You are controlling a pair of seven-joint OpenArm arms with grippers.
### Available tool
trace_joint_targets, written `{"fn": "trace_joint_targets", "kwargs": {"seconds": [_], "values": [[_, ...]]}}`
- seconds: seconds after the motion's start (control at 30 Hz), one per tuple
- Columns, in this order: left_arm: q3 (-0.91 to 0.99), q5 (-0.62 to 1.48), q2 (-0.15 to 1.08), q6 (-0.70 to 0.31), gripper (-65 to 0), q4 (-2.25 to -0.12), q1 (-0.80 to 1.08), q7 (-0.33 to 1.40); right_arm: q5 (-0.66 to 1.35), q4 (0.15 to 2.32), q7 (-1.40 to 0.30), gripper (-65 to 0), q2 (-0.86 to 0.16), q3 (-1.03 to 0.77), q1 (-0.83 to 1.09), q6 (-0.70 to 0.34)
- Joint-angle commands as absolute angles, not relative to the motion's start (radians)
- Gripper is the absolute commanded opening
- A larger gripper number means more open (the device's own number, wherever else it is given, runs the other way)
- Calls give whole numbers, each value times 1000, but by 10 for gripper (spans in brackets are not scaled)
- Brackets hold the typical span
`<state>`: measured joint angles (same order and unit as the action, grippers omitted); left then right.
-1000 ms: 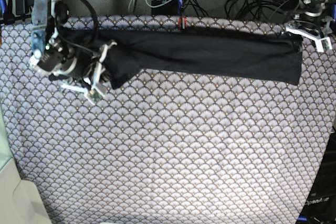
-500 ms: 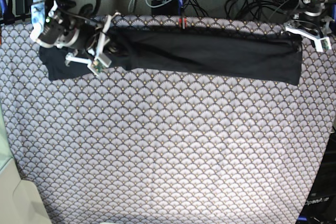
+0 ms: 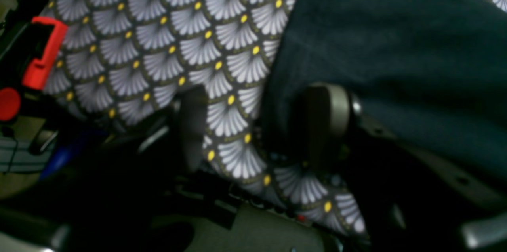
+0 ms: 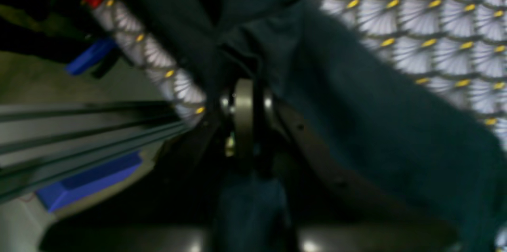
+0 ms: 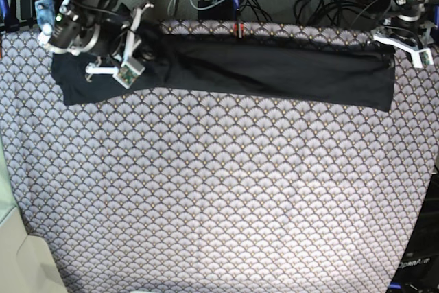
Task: Fold the T-shirt properly
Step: 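Pull the sleeve fabric toward the robot, tucking it along the strip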
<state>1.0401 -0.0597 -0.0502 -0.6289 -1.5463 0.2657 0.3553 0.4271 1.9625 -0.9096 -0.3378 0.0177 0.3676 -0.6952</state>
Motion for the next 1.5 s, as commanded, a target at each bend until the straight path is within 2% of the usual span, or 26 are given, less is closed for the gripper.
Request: {"fn": "trace_joint_targets", "kwargs": {"seconds": [0.0, 0.33, 0.53, 1.17, 1.4, 1.47], "values": [[1044, -47, -38, -628, -279, -1561, 265, 331, 438, 1974, -894, -648, -357, -7, 357, -698], [1044, -47, -38, -628, -279, -1561, 271, 331, 438, 1972, -897, -648, -415, -101, 306, -698], [1044, -47, -38, -628, -279, -1561, 271, 331, 433, 1972, -901, -648, -415, -130, 285, -698], [1044, -39, -38, -630, -278, -1578, 271, 331, 432, 1966, -901, -646, -409, -21, 285, -698], [1046, -22, -62, -633, -281, -1705, 291, 338, 432, 1946, -903, -646, -409, 1, 260, -698], [1041, -5, -71, -633, -308, -1742, 291, 340, 432, 1945, -903, -646, -409, 1, 260, -698]]}}
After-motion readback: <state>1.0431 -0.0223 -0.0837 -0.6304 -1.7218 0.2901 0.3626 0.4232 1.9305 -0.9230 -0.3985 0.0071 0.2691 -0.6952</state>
